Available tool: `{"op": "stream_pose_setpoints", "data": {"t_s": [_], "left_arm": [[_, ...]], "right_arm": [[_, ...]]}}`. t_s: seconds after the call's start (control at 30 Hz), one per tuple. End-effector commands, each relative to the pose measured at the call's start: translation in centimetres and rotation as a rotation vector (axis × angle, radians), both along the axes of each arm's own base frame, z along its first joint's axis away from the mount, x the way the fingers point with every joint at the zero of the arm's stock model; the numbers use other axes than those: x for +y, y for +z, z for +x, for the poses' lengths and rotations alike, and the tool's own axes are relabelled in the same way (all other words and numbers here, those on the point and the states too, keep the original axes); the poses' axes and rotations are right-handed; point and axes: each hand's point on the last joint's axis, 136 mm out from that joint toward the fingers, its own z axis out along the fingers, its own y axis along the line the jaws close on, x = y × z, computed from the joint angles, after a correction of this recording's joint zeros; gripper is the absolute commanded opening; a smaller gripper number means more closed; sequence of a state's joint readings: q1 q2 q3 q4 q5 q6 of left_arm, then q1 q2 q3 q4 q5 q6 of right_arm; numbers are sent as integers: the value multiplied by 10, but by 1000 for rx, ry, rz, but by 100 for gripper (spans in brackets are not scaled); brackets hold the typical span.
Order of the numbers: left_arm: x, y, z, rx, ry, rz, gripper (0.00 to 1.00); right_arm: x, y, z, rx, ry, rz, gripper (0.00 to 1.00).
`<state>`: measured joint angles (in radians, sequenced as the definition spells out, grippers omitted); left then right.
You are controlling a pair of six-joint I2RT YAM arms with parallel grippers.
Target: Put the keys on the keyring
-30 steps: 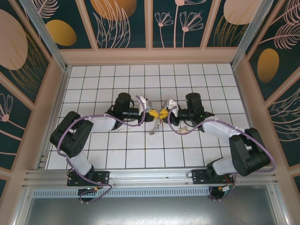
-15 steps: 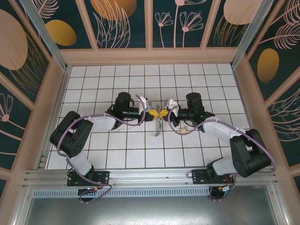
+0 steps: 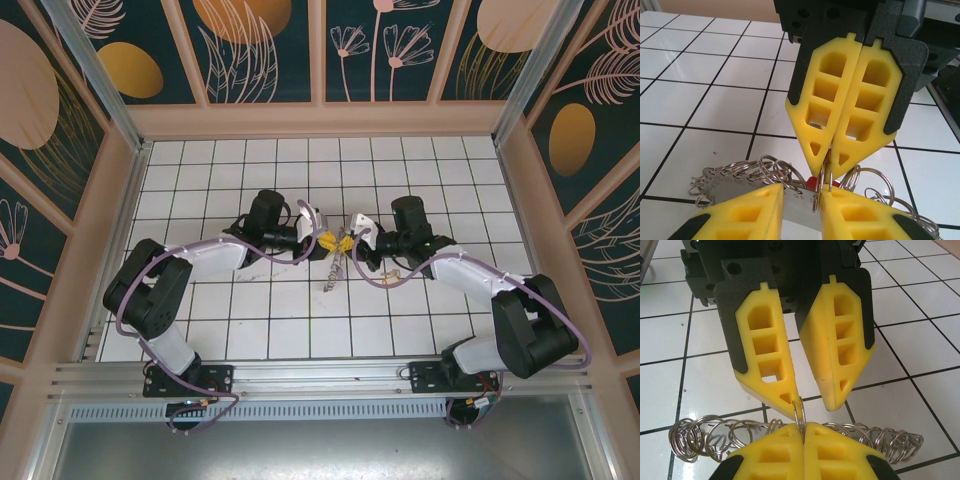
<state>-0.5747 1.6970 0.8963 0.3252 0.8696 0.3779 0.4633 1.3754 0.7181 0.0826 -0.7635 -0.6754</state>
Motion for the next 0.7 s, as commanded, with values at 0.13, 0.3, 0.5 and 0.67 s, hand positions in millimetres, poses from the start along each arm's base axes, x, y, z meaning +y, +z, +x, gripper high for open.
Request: {"op": "stream_pose_setpoints", "data": {"t_s": [0.13, 0.3, 0.5, 0.67], "left_arm": [[-7, 15, -5, -47, -59, 7, 26], [-8, 6, -10, -26, -73, 34, 25], [-8, 12, -12, -46, -80, 27, 27], [-4, 11, -12, -66, -64, 46, 29]], "right_arm": [[8, 11, 11, -57, 3, -2, 0], [8, 11, 14, -57, -9, -5, 0], [8, 11, 19, -54, -40, -4, 0], [6, 11, 20, -55, -53, 1, 0]]}}
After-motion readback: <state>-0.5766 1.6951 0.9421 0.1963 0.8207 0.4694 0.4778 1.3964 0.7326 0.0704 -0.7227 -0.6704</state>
